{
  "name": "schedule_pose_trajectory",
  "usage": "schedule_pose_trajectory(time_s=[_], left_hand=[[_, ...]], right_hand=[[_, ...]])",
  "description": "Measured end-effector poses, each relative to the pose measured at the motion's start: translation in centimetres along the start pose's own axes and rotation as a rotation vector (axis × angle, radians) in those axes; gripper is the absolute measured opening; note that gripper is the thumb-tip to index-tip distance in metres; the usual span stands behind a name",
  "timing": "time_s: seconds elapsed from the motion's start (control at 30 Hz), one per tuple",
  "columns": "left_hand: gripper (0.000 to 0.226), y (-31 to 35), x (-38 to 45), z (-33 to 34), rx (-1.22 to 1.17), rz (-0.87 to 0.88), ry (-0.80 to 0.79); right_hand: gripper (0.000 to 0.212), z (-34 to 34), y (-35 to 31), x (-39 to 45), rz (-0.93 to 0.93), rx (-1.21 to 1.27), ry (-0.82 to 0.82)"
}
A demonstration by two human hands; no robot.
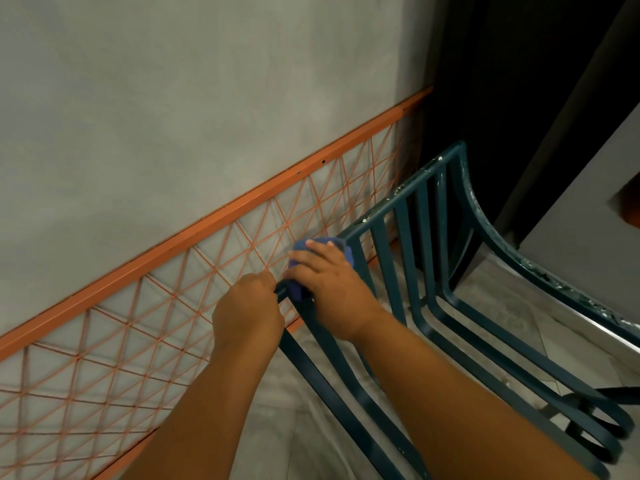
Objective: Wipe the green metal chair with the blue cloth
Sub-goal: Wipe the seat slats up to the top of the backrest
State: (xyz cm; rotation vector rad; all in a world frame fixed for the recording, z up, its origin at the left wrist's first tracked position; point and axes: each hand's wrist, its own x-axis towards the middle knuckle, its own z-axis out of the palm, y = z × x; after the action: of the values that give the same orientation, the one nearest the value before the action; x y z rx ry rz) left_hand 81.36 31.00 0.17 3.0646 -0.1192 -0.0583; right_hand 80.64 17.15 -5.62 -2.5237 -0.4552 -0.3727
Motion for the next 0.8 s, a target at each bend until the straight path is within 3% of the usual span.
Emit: schedule_pose_trajectory(time_s=[0.1, 0.27, 0.53, 0.67, 0.8], left_hand=[[0.011, -0.1, -0.2, 0.2, -0.007, 0.03, 0.026], [0.013, 0.0, -0.3, 0.3, -0.014, 0.016, 0.04], [0.009, 1.4, -0.3, 0.3, 0.009, 0.055, 0.092], [0.027, 3.3, 0.9, 0.5, -0.164, 0.129, 0.121], [0.044, 4.8, 1.7, 0.7, -0.182, 0.161, 0.091]], right_hand=[[0.059, -0.2, 2.3, -0.3, -0.087, 0.0, 0.002], [0.05, -1.7, 2.3, 0.9, 0.124, -0.009, 0.117], [0.058, -0.7, 2.9, -1.0, -0.045, -0.093, 0.057], [0.041, 0.2, 2.8, -0.1, -0.068, -0.066, 0.149], [0.051, -1.6, 4.7, 0.3, -0.058, -0.008, 0.252]])
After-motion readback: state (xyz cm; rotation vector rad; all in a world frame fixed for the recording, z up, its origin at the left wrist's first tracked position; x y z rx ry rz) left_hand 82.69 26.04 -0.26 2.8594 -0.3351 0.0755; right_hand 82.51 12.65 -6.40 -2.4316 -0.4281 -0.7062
